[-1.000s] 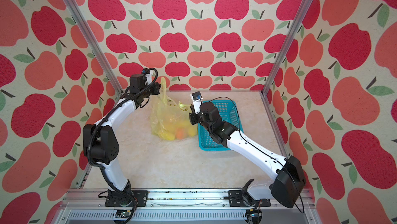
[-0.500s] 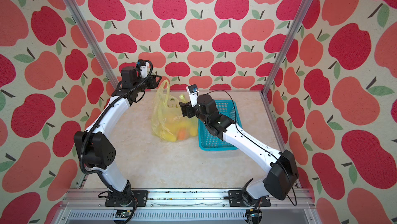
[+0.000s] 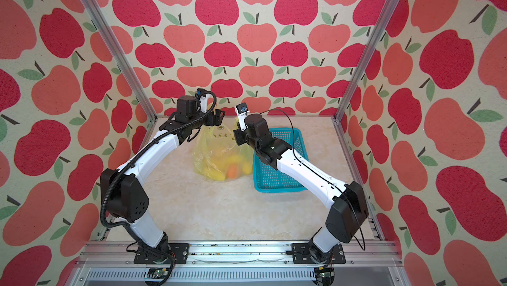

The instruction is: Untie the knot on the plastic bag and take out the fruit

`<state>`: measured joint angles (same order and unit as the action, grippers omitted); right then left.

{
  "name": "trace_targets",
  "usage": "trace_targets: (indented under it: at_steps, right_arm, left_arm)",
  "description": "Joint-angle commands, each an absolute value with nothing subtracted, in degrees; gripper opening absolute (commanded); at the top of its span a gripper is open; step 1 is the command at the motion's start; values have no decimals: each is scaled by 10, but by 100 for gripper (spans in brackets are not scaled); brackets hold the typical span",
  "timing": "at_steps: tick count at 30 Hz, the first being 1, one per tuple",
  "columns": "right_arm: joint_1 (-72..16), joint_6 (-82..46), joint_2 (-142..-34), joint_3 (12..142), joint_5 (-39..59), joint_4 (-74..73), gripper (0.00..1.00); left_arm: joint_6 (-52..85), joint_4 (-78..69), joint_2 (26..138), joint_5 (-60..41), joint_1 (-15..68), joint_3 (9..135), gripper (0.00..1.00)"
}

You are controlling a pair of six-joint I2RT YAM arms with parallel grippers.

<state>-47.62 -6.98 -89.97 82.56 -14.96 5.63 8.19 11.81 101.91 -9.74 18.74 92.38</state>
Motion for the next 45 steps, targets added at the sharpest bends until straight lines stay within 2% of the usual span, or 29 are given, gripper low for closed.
trace_targets:
  at_steps: [1,7,8,9,10,12,14,19,24,28,31,33,34,37,39,42,43,45]
  right_arm:
    - [-480,-79,-873,811,-153,42,0]
    - [-483,-78,-867,806,-147,42,0]
    - [-483,-78,-866,806,-146,41,0]
    - [-483,-78,-865,804,-144,40,0]
    - [-483,-77,-865,804,-144,38,0]
    - [-480,-79,-864,802,-145,34,0]
    - [-471,-87,-867,802,-143,29,0]
    - [-434,-110,-894,839,-156,26,0]
    - [-394,-131,-960,946,-143,47,0]
    - [-383,-128,-1012,1042,-149,68,0]
    - [-382,-130,-1031,1081,-146,84,0]
    - [-390,-136,-1024,1056,-140,75,0]
    - [-396,-138,-1015,1034,-147,66,0]
    - [-417,-148,-980,940,-158,26,0]
    - [-429,-162,-958,877,-166,3,7]
    - [-442,-178,-931,807,-176,-10,12]
    - [-445,-180,-924,792,-179,-8,17]
    - [-451,-183,-902,760,-193,-4,35]
  left_arm:
    - [93,156,1066,-84,179,977,94]
    - [122,167,1134,-114,159,1033,95]
    - [125,168,1143,-117,156,1040,91]
    - [126,167,1151,-122,153,1048,81]
    - [127,167,1157,-129,149,1057,63]
    - [136,171,1170,-147,138,1086,19]
    - [143,177,1179,-172,124,1121,1]
    - [142,266,1218,-223,87,1305,0]
    - [158,361,1279,-301,45,1539,0]
    - [171,398,1276,-353,21,1613,0]
    - [143,426,1218,-370,22,1550,0]
    - [122,434,1145,-385,31,1436,0]
    - [114,419,1100,-381,40,1368,0]
    - [93,269,911,-323,88,1030,0]
    - [85,170,790,-278,124,824,0]
    - [104,141,674,-240,145,668,0]
    - [115,143,646,-235,145,636,0]
    - [129,151,584,-238,149,577,0]
